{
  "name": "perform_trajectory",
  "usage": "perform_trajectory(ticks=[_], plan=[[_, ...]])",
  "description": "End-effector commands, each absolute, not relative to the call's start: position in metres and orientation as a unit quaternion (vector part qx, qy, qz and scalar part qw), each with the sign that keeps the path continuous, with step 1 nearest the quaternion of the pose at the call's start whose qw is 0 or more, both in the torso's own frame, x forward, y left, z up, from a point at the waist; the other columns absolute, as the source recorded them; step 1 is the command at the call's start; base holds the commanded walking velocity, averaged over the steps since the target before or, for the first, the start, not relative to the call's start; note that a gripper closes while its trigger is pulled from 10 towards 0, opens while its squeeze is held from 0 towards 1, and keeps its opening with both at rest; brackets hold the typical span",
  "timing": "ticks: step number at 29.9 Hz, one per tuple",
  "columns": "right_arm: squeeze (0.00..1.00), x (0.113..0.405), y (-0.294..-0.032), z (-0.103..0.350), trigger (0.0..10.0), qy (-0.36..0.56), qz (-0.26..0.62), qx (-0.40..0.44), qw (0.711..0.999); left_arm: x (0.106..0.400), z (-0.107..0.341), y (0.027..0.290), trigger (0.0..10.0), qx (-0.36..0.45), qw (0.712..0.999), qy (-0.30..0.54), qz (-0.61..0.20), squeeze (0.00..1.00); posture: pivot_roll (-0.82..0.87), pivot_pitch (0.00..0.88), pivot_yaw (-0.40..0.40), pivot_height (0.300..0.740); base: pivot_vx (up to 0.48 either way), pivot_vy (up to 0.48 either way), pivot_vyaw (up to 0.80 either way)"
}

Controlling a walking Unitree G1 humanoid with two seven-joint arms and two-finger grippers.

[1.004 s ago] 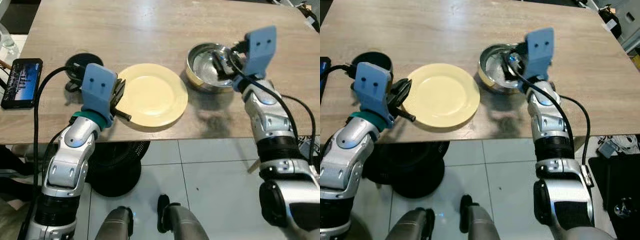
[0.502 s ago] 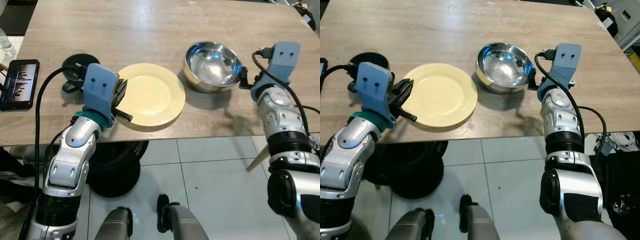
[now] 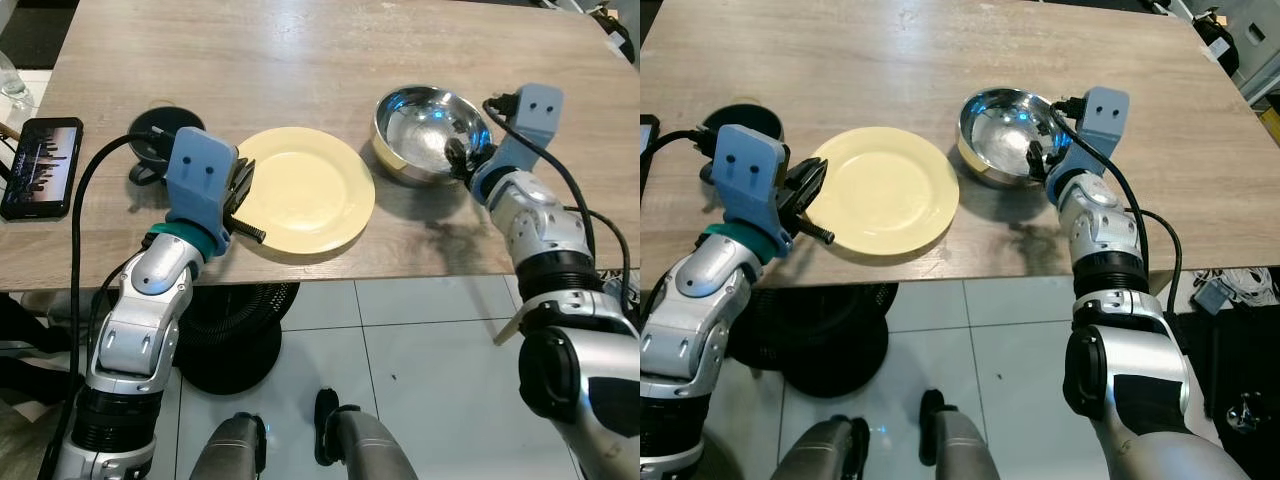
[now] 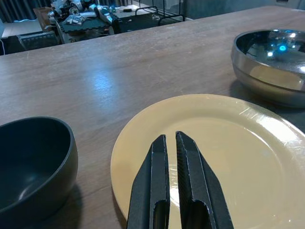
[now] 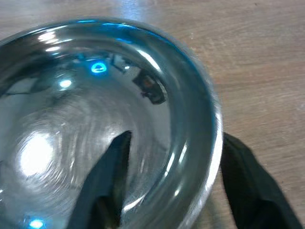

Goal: Setting the table

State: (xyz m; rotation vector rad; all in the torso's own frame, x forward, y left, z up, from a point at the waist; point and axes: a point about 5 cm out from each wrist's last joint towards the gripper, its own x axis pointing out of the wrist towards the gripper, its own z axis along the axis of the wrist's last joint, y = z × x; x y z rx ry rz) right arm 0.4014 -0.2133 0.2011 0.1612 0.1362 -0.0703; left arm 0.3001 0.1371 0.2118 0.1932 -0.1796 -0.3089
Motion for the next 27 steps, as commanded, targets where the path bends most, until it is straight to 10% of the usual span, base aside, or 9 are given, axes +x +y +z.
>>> perform_trajectory(ticks=[1, 25, 26, 27], plan=[[0.00, 0.400, -0.214, 0.192, 0.0, 0.091, -0.038, 0.083, 0.992, 0.299, 0.207, 0.135, 10.0, 0.093, 0.980, -0.079, -0.155, 0.00, 0.12, 0.145, -0.067, 0.740, 0.000, 0.000, 0.00], [0.00, 0.402, -0.205, 0.195, 0.0, 0.071, -0.047, 0.131, 0.988, 0.300, 0.208, 0.137, 10.0, 0.092, 0.981, -0.082, -0.149, 0.00, 0.13, 0.133, -0.065, 0.740, 0.000, 0.000, 0.00], [0.00, 0.404, -0.197, 0.202, 10.0, 0.054, -0.036, 0.161, 0.985, 0.300, 0.208, 0.137, 10.0, 0.092, 0.981, -0.083, -0.149, 0.00, 0.13, 0.131, -0.064, 0.740, 0.000, 0.000, 0.00], [0.00, 0.406, -0.188, 0.207, 10.0, 0.039, -0.027, 0.186, 0.981, 0.300, 0.208, 0.137, 10.0, 0.092, 0.981, -0.083, -0.149, 0.00, 0.13, 0.129, -0.063, 0.740, 0.000, 0.000, 0.00]])
